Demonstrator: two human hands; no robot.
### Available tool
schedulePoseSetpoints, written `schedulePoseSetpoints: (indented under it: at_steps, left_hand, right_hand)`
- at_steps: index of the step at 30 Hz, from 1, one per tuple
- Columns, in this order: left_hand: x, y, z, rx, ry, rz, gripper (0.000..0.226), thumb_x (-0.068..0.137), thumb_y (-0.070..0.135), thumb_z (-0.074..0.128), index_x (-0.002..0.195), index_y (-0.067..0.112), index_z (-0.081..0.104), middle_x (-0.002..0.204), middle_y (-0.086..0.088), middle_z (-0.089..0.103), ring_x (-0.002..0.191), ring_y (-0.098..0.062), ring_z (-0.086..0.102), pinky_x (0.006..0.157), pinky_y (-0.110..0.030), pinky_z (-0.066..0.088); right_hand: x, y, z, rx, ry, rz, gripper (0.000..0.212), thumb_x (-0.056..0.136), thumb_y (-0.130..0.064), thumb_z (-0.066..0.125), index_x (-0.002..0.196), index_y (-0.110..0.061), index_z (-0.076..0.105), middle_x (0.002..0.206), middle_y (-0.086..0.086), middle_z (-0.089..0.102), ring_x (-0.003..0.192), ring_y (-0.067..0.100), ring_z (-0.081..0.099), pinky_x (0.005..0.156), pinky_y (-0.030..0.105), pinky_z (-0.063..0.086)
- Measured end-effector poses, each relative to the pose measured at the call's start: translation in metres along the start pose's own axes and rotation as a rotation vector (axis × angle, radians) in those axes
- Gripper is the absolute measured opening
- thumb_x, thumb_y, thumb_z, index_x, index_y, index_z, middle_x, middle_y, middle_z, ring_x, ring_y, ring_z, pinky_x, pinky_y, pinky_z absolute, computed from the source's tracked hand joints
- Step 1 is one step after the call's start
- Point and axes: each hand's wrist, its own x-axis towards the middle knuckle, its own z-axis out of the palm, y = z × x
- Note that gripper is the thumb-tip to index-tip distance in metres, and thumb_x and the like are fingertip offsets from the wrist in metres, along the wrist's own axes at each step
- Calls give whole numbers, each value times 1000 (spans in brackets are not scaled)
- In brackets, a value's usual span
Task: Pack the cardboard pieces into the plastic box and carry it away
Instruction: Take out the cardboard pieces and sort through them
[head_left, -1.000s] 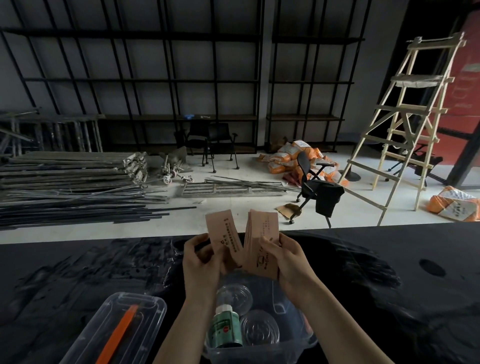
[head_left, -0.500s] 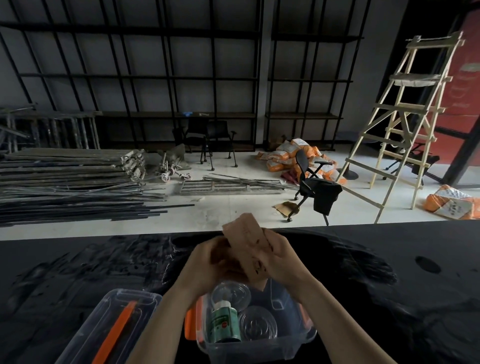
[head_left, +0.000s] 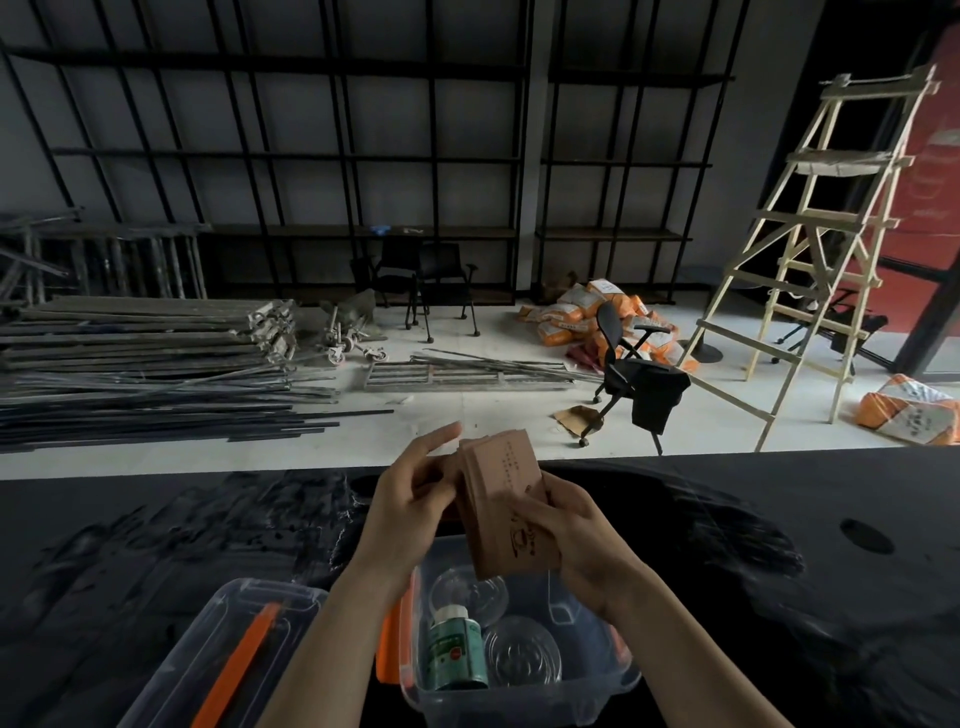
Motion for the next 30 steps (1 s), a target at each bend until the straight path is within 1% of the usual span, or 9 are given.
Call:
schedulePoseSetpoints:
  at_steps: [6, 9, 12, 16, 22, 24, 27, 29, 30]
  left_hand:
    - [0, 1, 2, 264, 68, 249, 38, 91, -3, 62, 120, 22, 66, 117, 5, 71, 102, -8, 70, 77, -20, 59]
    - [2, -4, 8, 288, 192, 293, 29, 87, 1, 68, 110, 19, 67, 109, 2, 72, 96, -10, 70, 76, -28, 62]
    - [2, -9, 15, 298, 344, 302, 25, 80, 3, 72, 99, 20, 67, 98, 1, 71, 89, -12, 69, 76, -31, 60]
    - [2, -11, 19, 268, 460, 247, 18, 82, 8, 72, 91, 22, 66, 96, 1, 67, 88, -10, 63, 77, -24, 51]
    - [9, -11, 3, 22, 611, 0, 6, 90, 16, 66, 93, 20, 62, 90, -2, 69, 85, -22, 67, 70, -37, 53]
    - [11, -17, -1, -20, 683, -101, 10, 89, 13, 63, 98, 13, 61, 92, -7, 69, 86, -27, 68, 69, -38, 54]
    - [11, -31, -8, -216, 756, -229, 26, 87, 2, 63, 112, 0, 55, 103, -22, 68, 73, -25, 69, 59, -31, 57]
    - [8, -36, -13, -361, 770, -257, 37, 87, -5, 63, 122, 3, 54, 111, -25, 68, 74, -25, 69, 56, -25, 57]
    - [6, -35, -13, -423, 756, -262, 41, 88, -7, 63, 126, 5, 55, 114, -23, 68, 77, -25, 69, 58, -26, 58]
  right_hand:
    - [0, 1, -2, 78, 1, -23, 20, 88, -19, 71, 106, -10, 74, 107, 20, 74, 95, 36, 68, 80, 49, 55]
    - [-2, -1, 2, 29, 20, -63, 30, 81, -26, 77, 106, -9, 75, 106, 20, 75, 99, 40, 69, 85, 58, 56]
    - [-1, 0, 5, -19, 42, -96, 20, 88, -21, 73, 105, -12, 76, 102, 17, 76, 101, 42, 70, 85, 60, 58]
    - [0, -2, 5, -16, 48, -91, 18, 91, -15, 70, 107, -11, 75, 102, 14, 77, 99, 37, 72, 87, 58, 58]
    - [2, 4, -3, -41, 133, -42, 18, 93, -12, 68, 110, -16, 73, 102, 11, 78, 96, 32, 74, 80, 51, 61]
    - [2, 6, -4, -41, 183, -22, 15, 94, -11, 65, 107, -16, 72, 100, 12, 77, 88, 29, 75, 71, 47, 62]
    - [3, 8, -6, 5, 253, 19, 18, 95, -13, 64, 112, -15, 68, 105, 19, 72, 91, 34, 73, 68, 56, 62]
    - [4, 7, -8, 31, 263, 24, 19, 96, -15, 63, 114, -15, 68, 108, 20, 70, 93, 37, 72, 67, 59, 61]
    - [3, 6, -8, 42, 262, 18, 19, 96, -14, 62, 114, -15, 68, 108, 20, 70, 90, 35, 72, 64, 55, 62]
